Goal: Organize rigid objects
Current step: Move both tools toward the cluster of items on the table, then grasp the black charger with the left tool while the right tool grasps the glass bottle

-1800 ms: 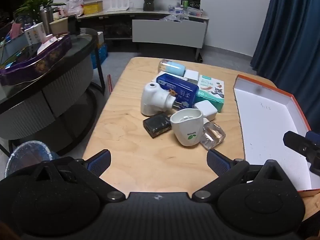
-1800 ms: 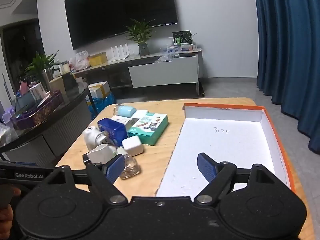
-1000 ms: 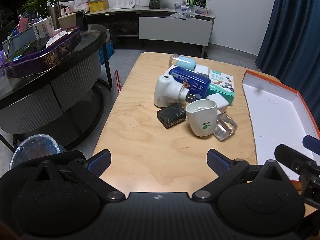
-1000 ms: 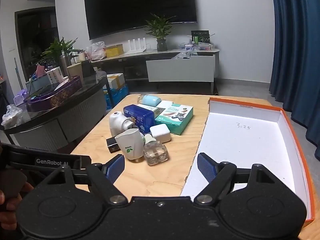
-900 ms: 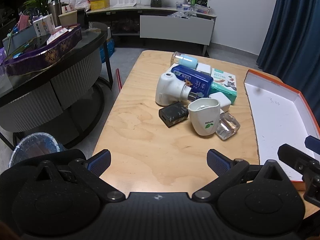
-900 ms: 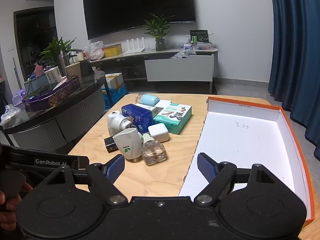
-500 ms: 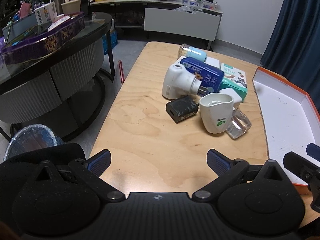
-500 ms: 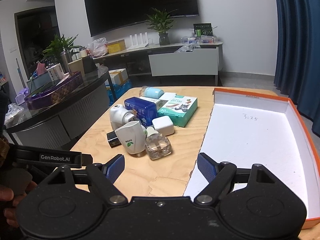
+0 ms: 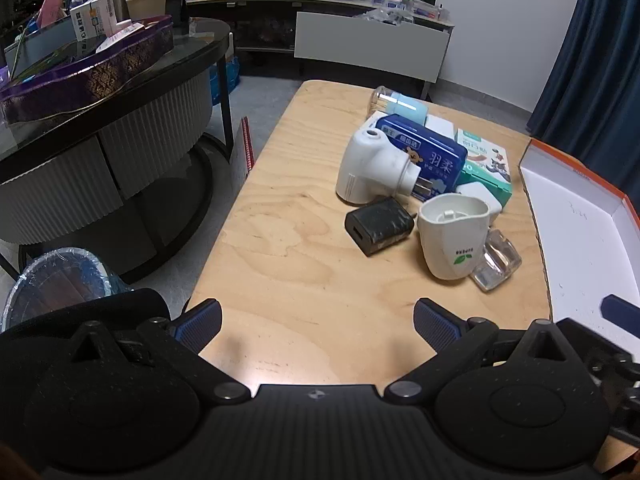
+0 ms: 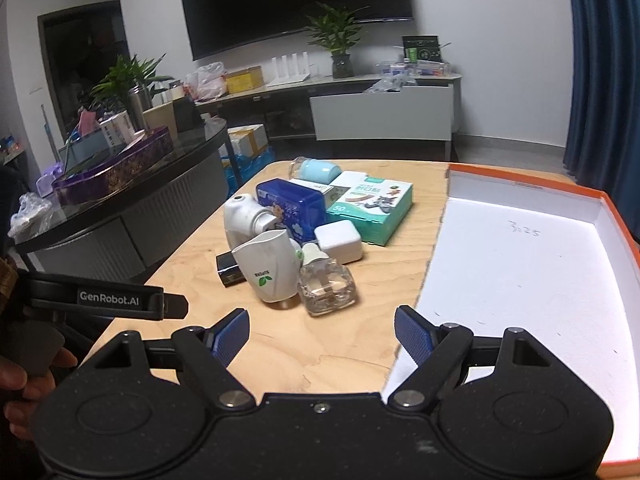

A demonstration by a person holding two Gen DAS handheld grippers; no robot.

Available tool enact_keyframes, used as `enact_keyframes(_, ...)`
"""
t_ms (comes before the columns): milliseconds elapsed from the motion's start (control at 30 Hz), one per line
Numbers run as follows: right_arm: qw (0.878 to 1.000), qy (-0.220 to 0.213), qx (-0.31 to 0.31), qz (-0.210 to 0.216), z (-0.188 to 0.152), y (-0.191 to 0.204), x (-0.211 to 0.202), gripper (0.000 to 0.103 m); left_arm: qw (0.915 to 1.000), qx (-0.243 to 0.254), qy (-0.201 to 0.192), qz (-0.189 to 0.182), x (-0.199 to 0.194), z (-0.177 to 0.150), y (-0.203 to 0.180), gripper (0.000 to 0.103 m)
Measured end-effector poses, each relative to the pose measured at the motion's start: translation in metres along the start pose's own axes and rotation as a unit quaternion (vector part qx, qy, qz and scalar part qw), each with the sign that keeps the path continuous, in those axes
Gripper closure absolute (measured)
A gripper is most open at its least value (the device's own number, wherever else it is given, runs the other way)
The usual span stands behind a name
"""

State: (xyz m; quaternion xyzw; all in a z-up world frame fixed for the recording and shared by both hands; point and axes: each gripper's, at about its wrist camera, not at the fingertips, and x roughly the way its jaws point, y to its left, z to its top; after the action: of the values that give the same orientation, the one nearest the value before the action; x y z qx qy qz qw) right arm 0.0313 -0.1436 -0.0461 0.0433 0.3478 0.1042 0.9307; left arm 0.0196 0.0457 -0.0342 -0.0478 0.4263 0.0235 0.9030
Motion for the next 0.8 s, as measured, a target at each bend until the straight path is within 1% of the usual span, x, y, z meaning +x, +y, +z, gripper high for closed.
enact_keyframes(100,1.0,0.003,-0.013,0.006,0.003,0.007,0.011,0.009,1.0,-0.001,-0.002,0.002,0.001,0.003,0.004,0.0)
enact_keyframes(233,0.999,0.001,-0.033,0.004,0.009,0.017,0.025,0.009,1.0,-0.003,-0.003,0.004,0.004,0.006,0.011,0.0)
enact_keyframes(333,0.999,0.0,-0.042,-0.006,0.014,0.018,0.031,0.009,1.0,-0.001,-0.001,-0.002,0.007,0.008,0.014,0.0)
enact_keyframes(400,0.999,0.001,-0.036,-0.009,0.017,0.013,0.033,0.009,1.0,0.004,-0.002,-0.008,0.009,0.009,0.015,0.0)
enact_keyframes(500,0.999,0.019,-0.026,-0.005,0.023,0.007,0.042,0.009,0.9999,0.01,0.001,-0.011,0.014,0.012,0.014,0.0)
enact_keyframes(533,0.999,0.023,-0.029,-0.009,0.024,0.008,0.044,0.009,0.9999,0.011,0.001,-0.013,0.017,0.013,0.014,0.0)
enact_keyframes(600,0.999,0.019,-0.026,-0.019,0.027,0.005,0.045,0.009,0.9996,0.019,-0.005,-0.019,0.021,0.016,0.013,0.0)
enact_keyframes(700,1.0,0.022,-0.003,-0.021,0.031,-0.005,0.046,0.009,0.9987,0.041,-0.007,-0.028,0.033,0.024,0.011,0.0)
enact_keyframes(800,1.0,0.024,0.01,-0.018,0.033,-0.012,0.045,0.009,0.9966,0.067,-0.013,-0.045,0.048,0.033,0.006,0.0)
